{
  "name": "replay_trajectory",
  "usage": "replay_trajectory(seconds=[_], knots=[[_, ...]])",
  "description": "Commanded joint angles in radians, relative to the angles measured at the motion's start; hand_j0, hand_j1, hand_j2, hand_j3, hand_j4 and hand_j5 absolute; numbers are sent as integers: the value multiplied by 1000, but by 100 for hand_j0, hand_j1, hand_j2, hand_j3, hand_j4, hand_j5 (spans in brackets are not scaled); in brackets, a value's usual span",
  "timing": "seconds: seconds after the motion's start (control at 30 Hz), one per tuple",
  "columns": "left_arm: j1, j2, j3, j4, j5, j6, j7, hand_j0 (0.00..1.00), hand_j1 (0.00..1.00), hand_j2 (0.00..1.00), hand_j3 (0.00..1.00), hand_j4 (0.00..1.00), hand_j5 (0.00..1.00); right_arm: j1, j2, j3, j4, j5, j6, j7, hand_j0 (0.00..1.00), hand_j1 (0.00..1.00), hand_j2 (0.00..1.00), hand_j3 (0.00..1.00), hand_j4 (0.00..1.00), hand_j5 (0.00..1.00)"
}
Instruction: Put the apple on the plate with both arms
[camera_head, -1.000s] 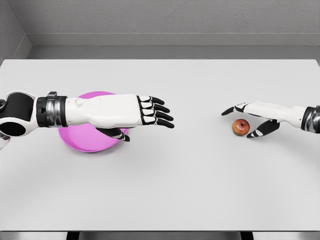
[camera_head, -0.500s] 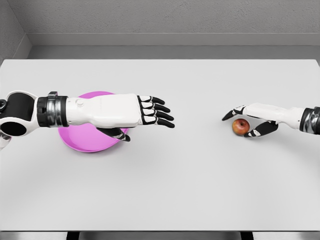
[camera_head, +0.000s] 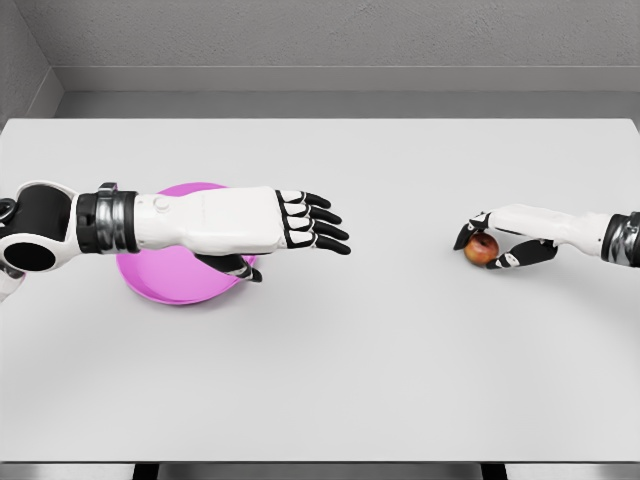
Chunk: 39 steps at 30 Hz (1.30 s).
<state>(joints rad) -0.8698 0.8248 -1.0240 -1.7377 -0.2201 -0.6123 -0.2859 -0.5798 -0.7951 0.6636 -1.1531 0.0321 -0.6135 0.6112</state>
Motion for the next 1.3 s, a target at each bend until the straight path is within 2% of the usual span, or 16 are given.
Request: replay_trajectory(seconds=[0.0, 0.03, 0.07, 0.23, 0.6, 0.8, 0.83, 0.9, 0.97, 1.0, 1.03, 1.17, 1.23, 1.27], knots=[[0, 0, 1, 1, 7, 1, 1, 100, 100, 100, 100, 100, 100, 2, -1, -1, 0, -8, 3, 0, 55, 55, 55, 55, 55, 55], [0, 0, 1, 1, 7, 1, 1, 100, 100, 100, 100, 100, 100, 2, -1, -1, 0, -8, 3, 0, 55, 55, 55, 55, 55, 55], [0, 0, 1, 1, 7, 1, 1, 100, 100, 100, 100, 100, 100, 0, -1, -1, 0, -8, 3, 0, 50, 50, 50, 50, 50, 50], [0, 0, 1, 0, 7, 1, 1, 100, 100, 100, 100, 100, 100, -3, 0, -2, -2, -8, 3, 0, 47, 47, 47, 47, 47, 47], [0, 0, 1, 0, 8, 1, 1, 100, 100, 100, 100, 100, 100, -8, 0, -15, -4, -20, 3, 0, 46, 46, 46, 46, 46, 46], [0, 0, 1, 0, 8, 1, 1, 100, 100, 100, 100, 100, 100, -8, 0, -33, -11, -78, 3, 0, 44, 44, 44, 44, 44, 44], [0, 0, 1, 1, 7, 1, 1, 100, 100, 100, 100, 100, 100, -8, 0, -33, -19, -78, 3, 0, 44, 44, 44, 44, 44, 44], [0, 0, 1, 0, 8, 1, 1, 100, 100, 100, 100, 100, 100, -8, 4, -33, -103, -80, 3, 0, 44, 44, 44, 44, 44, 44], [2, 0, 1, 1, 8, 1, 1, 100, 100, 100, 100, 100, 100, -8, 26, -21, -270, -80, 3, 0, 40, 40, 40, 40, 40, 40], [0, 0, 1, 0, 8, 1, 1, 100, 100, 100, 100, 100, 100, -14, 49, 14, -356, -78, 3, 0, 40, 40, 40, 40, 40, 40], [2, 0, 1, 0, 8, 1, 1, 100, 100, 100, 100, 100, 100, -34, 74, 43, -382, -78, 3, 0, 40, 40, 40, 40, 40, 40], [0, 2, 2, 0, 8, 1, 1, 100, 100, 100, 100, 100, 100, -60, 112, 65, -341, -78, 3, 0, 40, 40, 40, 40, 40, 40], [-3, 13, 10, 1, 10, 1, 1, 100, 100, 100, 100, 100, 100, -61, 132, 65, -284, -77, 3, 0, 41, 41, 41, 41, 41, 41], [-5, 28, 19, 17, 15, 1, 2, 100, 100, 100, 100, 100, 100, -63, 132, 56, -272, -77, 3, 0, 45, 45, 45, 45, 45, 45]])
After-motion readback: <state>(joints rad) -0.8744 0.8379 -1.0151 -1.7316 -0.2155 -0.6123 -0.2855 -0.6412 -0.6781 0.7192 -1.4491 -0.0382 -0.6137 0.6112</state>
